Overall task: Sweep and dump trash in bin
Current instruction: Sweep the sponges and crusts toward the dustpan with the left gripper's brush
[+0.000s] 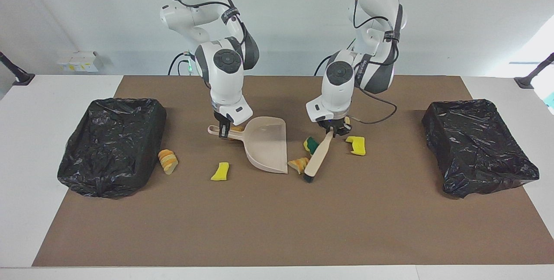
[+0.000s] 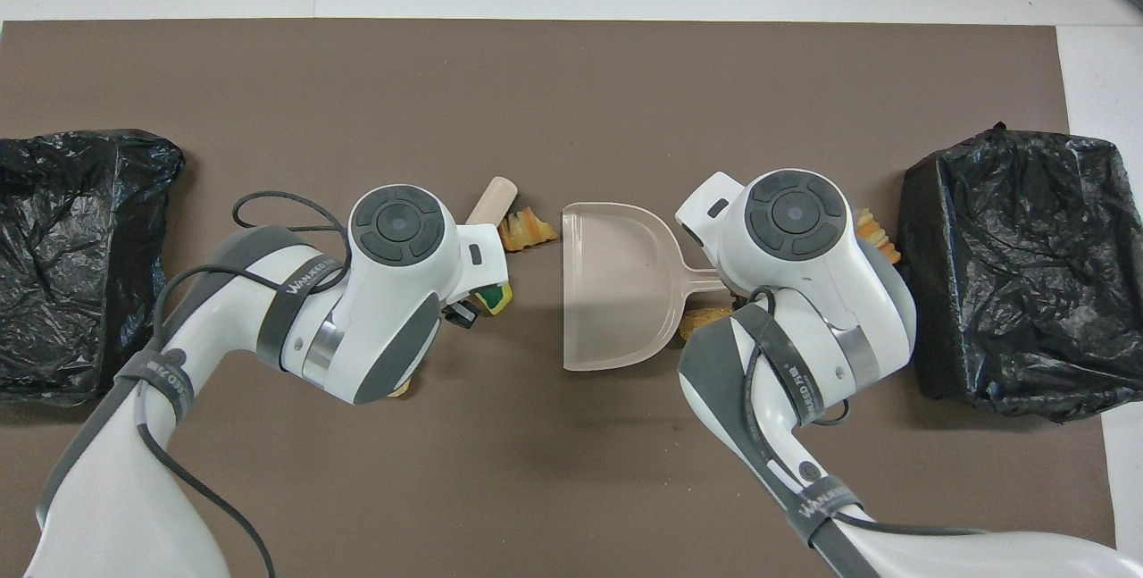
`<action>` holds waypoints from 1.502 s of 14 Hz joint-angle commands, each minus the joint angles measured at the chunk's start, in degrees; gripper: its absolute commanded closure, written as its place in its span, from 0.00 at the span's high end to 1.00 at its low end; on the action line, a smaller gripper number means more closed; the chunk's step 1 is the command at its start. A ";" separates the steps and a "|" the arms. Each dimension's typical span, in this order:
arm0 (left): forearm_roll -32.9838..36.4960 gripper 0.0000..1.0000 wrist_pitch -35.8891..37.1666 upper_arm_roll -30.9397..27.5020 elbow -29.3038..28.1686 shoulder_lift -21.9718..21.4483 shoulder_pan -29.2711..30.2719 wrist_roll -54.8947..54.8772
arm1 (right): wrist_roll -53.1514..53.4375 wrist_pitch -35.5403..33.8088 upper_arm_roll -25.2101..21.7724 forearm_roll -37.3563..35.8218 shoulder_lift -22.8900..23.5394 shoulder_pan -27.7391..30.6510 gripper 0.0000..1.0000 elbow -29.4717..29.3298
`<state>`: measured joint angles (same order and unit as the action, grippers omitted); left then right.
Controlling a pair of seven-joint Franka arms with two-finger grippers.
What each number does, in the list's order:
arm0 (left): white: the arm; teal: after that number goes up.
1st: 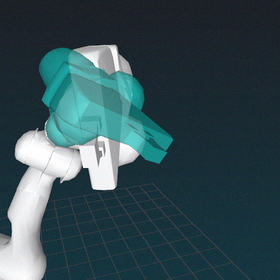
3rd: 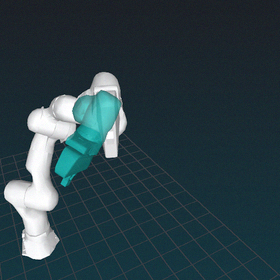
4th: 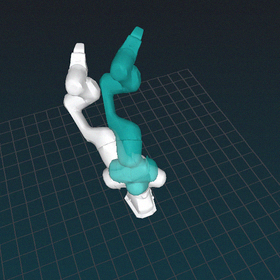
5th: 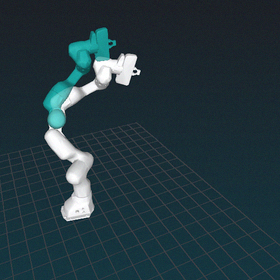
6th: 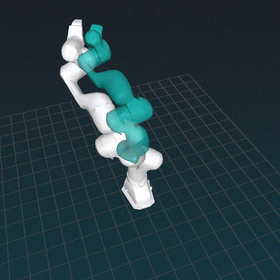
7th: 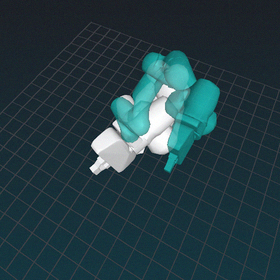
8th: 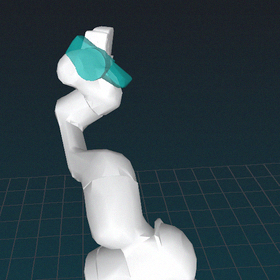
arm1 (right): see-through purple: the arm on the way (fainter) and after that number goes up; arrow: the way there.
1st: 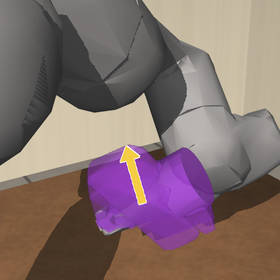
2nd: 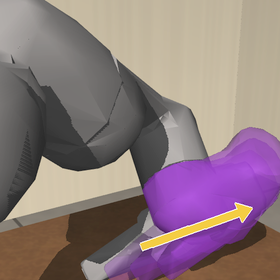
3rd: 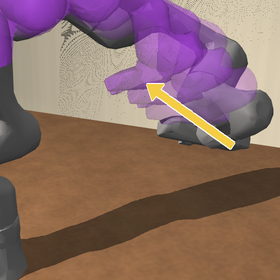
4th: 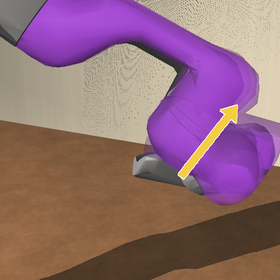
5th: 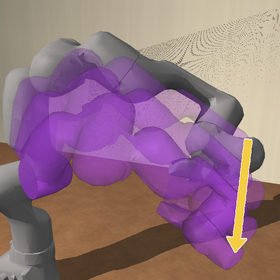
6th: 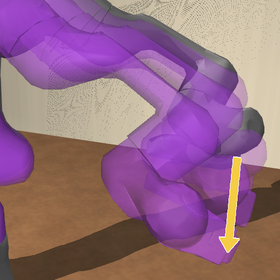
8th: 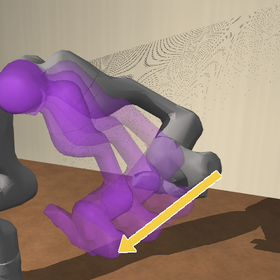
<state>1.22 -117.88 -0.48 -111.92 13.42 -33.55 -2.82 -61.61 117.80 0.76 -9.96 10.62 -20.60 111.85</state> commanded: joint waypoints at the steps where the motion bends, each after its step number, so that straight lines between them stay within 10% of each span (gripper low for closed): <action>1: -3.41 0.00 1.86 -0.93 -0.23 -1.99 -4.24 2.46 | -0.79 1.91 0.39 -0.85 -0.95 0.13 0.00 2.05; 6: -10.54 0.00 2.12 -0.40 1.17 -2.08 -8.11 15.01 | -0.79 2.00 0.30 -0.77 -0.87 0.13 0.00 2.05; 21: -12.30 0.00 32.63 -1.02 -3.64 -15.95 2.78 52.12 | -0.88 3.14 0.30 -0.77 -0.87 0.21 0.00 2.76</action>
<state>-10.30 -85.93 -1.88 -110.67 1.34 -31.97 45.97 -61.61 119.05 0.72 -9.96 10.62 -20.60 112.70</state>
